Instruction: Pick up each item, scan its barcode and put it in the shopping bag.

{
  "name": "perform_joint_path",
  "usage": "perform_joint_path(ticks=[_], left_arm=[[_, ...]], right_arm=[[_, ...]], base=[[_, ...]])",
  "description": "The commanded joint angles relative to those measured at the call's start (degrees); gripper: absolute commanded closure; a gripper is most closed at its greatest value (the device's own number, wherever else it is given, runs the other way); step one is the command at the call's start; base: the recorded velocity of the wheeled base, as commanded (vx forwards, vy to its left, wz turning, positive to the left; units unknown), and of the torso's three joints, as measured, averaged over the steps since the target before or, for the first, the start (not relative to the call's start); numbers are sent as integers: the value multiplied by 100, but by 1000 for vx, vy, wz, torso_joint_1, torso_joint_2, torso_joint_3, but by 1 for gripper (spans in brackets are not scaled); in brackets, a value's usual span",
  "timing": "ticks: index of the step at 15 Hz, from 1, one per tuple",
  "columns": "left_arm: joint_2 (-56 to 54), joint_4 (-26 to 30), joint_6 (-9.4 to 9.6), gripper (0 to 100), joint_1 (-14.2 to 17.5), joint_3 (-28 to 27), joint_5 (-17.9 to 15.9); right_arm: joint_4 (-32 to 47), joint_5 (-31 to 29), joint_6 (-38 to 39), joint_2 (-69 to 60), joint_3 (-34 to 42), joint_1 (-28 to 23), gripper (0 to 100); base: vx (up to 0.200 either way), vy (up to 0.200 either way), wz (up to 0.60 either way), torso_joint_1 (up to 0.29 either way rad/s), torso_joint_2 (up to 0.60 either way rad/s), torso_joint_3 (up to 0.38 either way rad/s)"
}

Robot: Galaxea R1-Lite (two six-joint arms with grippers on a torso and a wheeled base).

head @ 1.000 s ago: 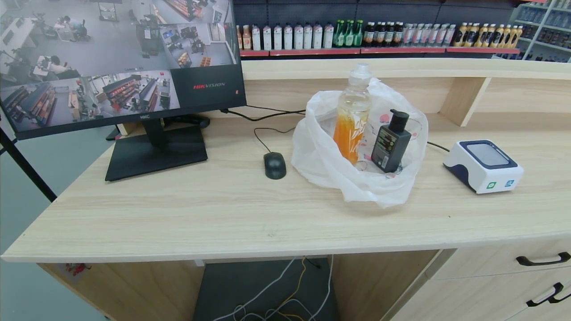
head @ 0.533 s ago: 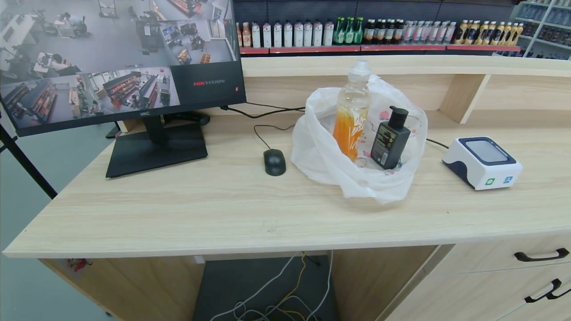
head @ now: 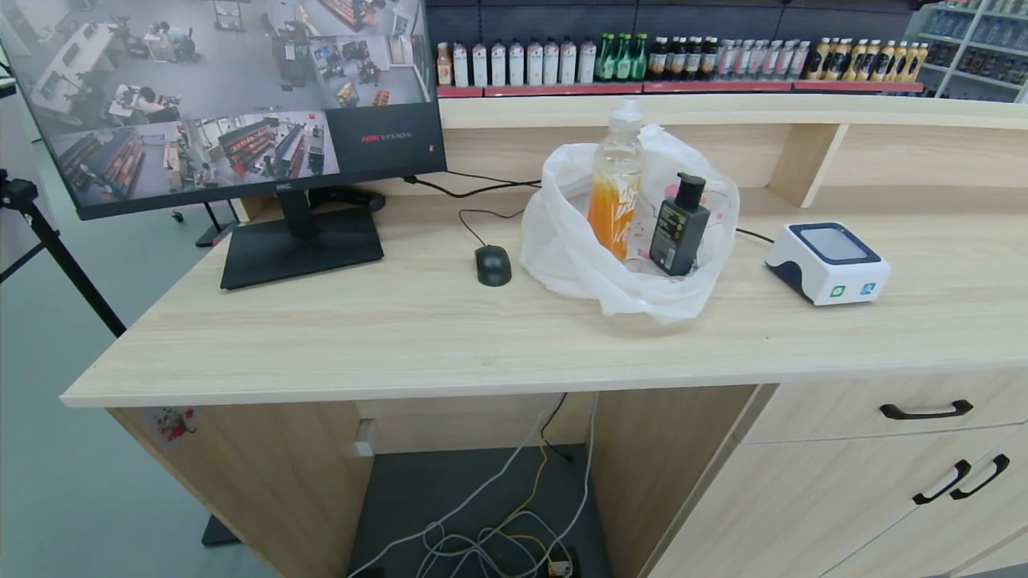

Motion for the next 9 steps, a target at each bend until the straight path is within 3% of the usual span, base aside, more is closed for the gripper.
perform_joint_path(ticks=[1, 9], left_arm=[[-2, -2, 0, 0, -4, 0, 0], [-2, 6, -35, 0, 5, 0, 0]], right_arm=[[-4, -1, -12, 11, 1, 4, 0], [-4, 16, -152, 11, 1, 4, 0]], base=[[0, -200, 0, 7, 7, -2], [0, -200, 0, 3, 1, 2]])
